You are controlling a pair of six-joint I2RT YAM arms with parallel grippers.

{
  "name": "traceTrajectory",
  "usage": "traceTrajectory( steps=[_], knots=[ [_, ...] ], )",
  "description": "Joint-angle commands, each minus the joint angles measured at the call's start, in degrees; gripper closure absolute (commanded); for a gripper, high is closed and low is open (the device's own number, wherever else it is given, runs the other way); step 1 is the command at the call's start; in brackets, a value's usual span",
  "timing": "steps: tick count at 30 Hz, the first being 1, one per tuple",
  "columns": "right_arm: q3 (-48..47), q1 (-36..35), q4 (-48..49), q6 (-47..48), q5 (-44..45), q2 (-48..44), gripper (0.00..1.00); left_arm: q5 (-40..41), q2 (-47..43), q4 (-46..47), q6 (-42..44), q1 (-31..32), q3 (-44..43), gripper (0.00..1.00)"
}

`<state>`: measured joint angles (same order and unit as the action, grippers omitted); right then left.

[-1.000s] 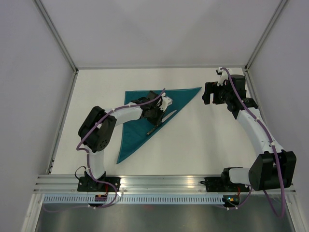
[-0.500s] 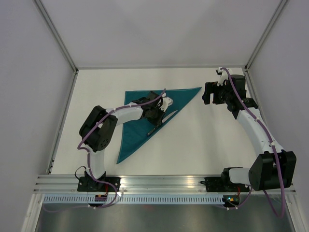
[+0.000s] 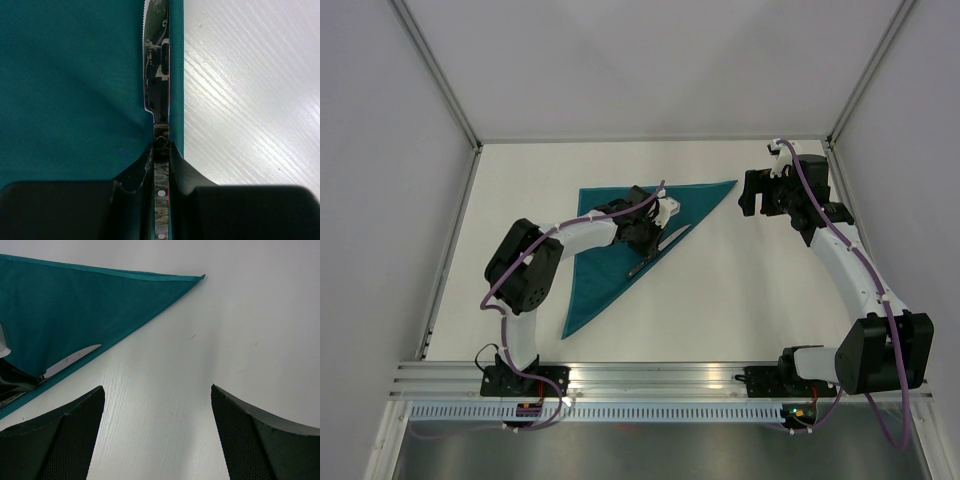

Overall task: Fold the napkin, place the utensils inside, and roll it up
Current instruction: Place the utensil onto the napkin

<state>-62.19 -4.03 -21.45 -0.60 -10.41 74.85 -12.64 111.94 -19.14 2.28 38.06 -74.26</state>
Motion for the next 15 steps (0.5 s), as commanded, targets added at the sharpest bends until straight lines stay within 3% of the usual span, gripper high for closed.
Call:
traceTrajectory(
  steps=[1,15],
  knots=[
    [-0.21,-0.19,0.71,0.16,1.01,-1.11,0.09,-1.59,0.65,1.12,-1.67,0.52,-2.12,0.98],
    [-0.12,-0.27,0.71,0.07,0.92,-1.11,0.08,-1.24,2.14,1.21,-3.24,0.96,-2.38,0.95]
  ],
)
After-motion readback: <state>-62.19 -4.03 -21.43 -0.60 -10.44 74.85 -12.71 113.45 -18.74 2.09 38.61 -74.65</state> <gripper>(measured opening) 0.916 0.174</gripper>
